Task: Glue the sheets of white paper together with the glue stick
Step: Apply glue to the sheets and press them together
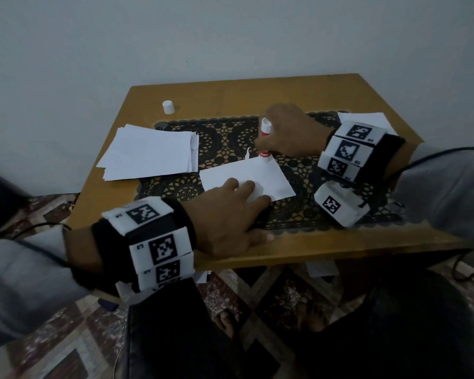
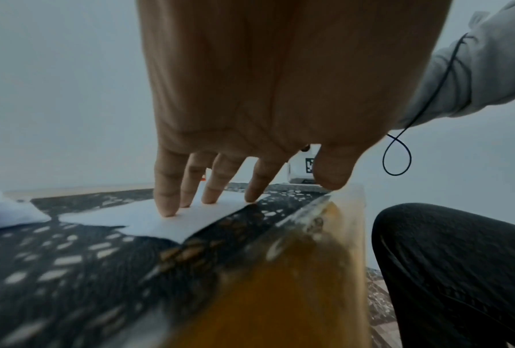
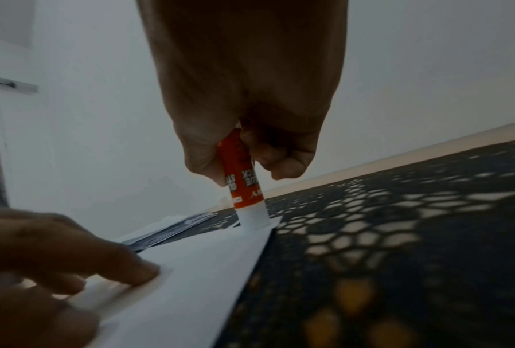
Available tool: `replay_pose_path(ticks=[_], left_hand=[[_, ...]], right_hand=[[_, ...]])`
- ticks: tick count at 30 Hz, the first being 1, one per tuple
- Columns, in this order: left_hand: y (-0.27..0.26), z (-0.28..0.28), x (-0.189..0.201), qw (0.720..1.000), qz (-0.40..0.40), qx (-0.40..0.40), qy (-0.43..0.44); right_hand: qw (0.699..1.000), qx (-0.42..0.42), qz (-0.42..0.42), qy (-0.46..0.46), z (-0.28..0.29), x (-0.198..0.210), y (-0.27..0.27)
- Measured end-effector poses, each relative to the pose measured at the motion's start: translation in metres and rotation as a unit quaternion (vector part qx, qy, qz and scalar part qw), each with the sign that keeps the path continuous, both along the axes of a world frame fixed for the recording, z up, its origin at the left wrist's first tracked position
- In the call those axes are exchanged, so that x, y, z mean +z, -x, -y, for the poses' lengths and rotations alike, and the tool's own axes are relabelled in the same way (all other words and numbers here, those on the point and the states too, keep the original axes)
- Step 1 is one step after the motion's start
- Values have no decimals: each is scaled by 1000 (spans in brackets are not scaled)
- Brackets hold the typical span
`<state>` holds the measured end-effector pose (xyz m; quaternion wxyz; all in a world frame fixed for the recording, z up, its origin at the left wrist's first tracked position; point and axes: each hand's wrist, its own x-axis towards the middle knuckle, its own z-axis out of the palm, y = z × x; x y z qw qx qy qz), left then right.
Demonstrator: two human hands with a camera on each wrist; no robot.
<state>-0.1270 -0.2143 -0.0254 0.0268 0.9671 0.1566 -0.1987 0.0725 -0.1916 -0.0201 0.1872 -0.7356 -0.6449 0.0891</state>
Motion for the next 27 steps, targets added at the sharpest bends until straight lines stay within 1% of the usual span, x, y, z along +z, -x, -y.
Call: replay_pose_path(ticks=[5,10,12,16,19,27], left_hand=[[-15,-19,3,999,29,0,-27],[-22,-45,-3,997,71,8,11],[-23,-50,-2,997,73,16,23],[-29,-55,3,998,46,18,28],[-35,-56,4,999,31,20,30],[-33,-60,1,996,64,19,50]], right_hand=[[999,-30,16,9,4,3,-16],[998,-22,34,-44,10,25,-15],[998,-20,28,-45,11,28,-12],[1000,-14,21,-2,8,15,-2],[1000,-4,20,-1,4,5,1],[1000,15,8,16,7,4,6]])
